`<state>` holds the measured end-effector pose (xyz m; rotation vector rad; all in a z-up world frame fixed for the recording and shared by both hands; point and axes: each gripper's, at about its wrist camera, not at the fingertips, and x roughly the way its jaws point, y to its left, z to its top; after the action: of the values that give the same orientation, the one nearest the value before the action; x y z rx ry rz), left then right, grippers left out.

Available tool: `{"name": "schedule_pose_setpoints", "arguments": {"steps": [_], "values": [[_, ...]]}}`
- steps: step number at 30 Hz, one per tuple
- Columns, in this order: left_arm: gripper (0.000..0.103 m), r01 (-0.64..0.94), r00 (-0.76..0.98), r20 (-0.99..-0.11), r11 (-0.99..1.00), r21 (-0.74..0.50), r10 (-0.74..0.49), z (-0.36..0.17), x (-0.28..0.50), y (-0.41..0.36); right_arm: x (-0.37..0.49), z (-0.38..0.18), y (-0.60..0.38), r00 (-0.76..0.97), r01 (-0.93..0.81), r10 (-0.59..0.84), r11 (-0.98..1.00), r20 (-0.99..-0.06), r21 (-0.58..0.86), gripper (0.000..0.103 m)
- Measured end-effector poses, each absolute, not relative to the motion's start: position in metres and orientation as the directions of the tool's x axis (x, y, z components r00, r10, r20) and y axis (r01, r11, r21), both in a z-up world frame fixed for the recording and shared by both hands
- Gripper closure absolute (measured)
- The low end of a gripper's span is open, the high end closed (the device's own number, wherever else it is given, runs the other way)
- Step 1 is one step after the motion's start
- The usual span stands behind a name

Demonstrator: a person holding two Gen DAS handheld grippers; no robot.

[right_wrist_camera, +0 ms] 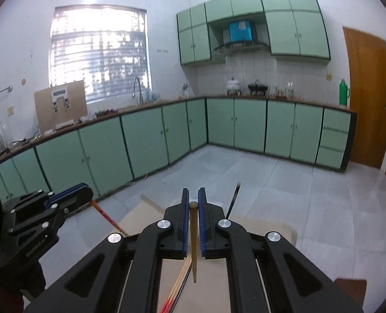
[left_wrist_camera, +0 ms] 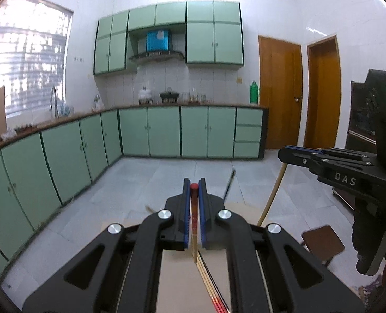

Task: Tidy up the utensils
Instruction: 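Lift both chopsticks and carry them over the white cup, then open both tools to drop the chopsticks into the white cup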

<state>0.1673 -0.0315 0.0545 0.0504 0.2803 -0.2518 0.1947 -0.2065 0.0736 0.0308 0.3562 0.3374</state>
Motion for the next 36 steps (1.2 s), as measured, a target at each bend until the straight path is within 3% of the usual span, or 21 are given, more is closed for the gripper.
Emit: {"name": "schedule_pose_setpoints", "arguments": {"steps": [9, 17, 23, 30, 33, 36], "values": [[0.098, 0.217, 0.960, -0.183, 0.976, 0.011, -0.212, 0.084, 0.220, -0.038, 0.247, 0.114, -0.206, 0.932, -0.267, 0.279, 0.960, -0.230, 0.083, 0.096], [0.098, 0.181, 0.973, -0.142, 0.983, -0.013, -0.181, 0.073, 0.271, -0.048, 0.296, 0.099, -0.201, 0.940, -0.256, 0.271, 0.962, -0.206, 0.097, 0.096], [0.098, 0.151, 0.960, -0.236, 0.988, -0.016, -0.150, 0.034, 0.316, -0.055, 0.324, 0.068, -0.197, 0.941, -0.228, 0.242, 0.970, -0.237, 0.085, 0.096], [0.096, 0.165, 0.937, -0.314, 0.986, 0.020, -0.151, 0.008, 0.327, -0.053, 0.346, 0.032, -0.200, 0.888, -0.241, 0.281, 0.959, -0.364, 0.151, 0.096], [0.095, 0.169, 0.933, -0.324, 0.985, 0.011, -0.157, 0.006, 0.323, -0.046, 0.342, 0.024, -0.204, 0.883, -0.226, 0.267, 0.963, -0.386, 0.150, 0.083], [0.083, 0.165, 0.936, -0.318, 0.986, 0.007, -0.154, 0.008, 0.312, -0.040, 0.329, 0.021, -0.207, 0.889, -0.215, 0.252, 0.967, -0.382, 0.137, 0.075]]}}
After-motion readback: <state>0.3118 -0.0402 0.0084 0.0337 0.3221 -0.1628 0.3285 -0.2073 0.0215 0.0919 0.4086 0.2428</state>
